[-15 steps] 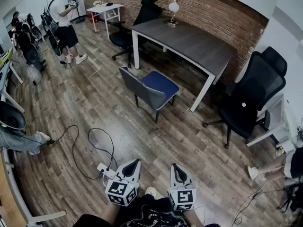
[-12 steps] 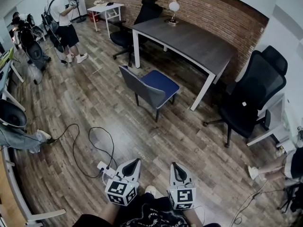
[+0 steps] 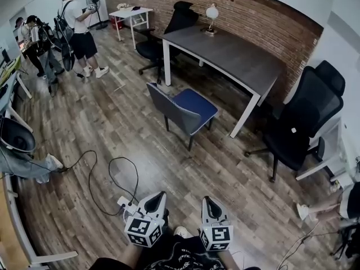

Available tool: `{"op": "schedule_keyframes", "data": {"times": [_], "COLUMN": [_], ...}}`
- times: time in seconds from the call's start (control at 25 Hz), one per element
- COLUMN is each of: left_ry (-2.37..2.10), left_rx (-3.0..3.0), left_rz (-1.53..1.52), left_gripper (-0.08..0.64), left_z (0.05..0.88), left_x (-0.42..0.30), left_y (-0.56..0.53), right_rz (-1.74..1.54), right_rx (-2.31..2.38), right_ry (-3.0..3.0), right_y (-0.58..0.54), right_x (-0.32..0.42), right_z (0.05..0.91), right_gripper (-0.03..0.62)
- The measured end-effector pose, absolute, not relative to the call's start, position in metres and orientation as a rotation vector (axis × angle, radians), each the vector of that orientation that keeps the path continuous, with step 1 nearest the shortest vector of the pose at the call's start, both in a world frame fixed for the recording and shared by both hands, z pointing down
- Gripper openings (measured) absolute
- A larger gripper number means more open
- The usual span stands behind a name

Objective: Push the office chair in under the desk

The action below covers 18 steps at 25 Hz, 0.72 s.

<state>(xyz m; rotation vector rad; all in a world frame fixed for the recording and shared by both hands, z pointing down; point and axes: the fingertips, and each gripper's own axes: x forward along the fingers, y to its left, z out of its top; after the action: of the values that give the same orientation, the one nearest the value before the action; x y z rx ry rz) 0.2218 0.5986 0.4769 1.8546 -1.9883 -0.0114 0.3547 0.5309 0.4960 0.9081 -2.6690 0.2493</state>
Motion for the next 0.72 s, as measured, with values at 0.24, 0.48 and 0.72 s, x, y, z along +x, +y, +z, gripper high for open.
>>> {"op": "schedule_keyframes", "data": {"times": [0.24, 0.48, 0.72], "left_ry": [-1.966, -1.953, -1.928], "left_rx": [1.889, 1.908, 1.938], "left_rz": [0.034, 0.047, 0.061], "left_gripper": [0.006, 0.006, 0.006], "left_z": [0.480, 0.486, 0.488], "left_x": [0.189, 0.136, 0.090], "left_y": [0.571, 0.536, 0.500], "right_rz": [0.228, 0.199, 0.189], "right_rx": [0.909, 0.893, 0.891], "right_ry": [-2.653, -2.659, -2.638], "right_y": [0.504, 0.472, 0.445], "right_x": [0.314, 0.261, 0.214], "right_z": [0.499, 0.498, 0.501], "right_gripper": [0.005, 0.005, 0.005]}}
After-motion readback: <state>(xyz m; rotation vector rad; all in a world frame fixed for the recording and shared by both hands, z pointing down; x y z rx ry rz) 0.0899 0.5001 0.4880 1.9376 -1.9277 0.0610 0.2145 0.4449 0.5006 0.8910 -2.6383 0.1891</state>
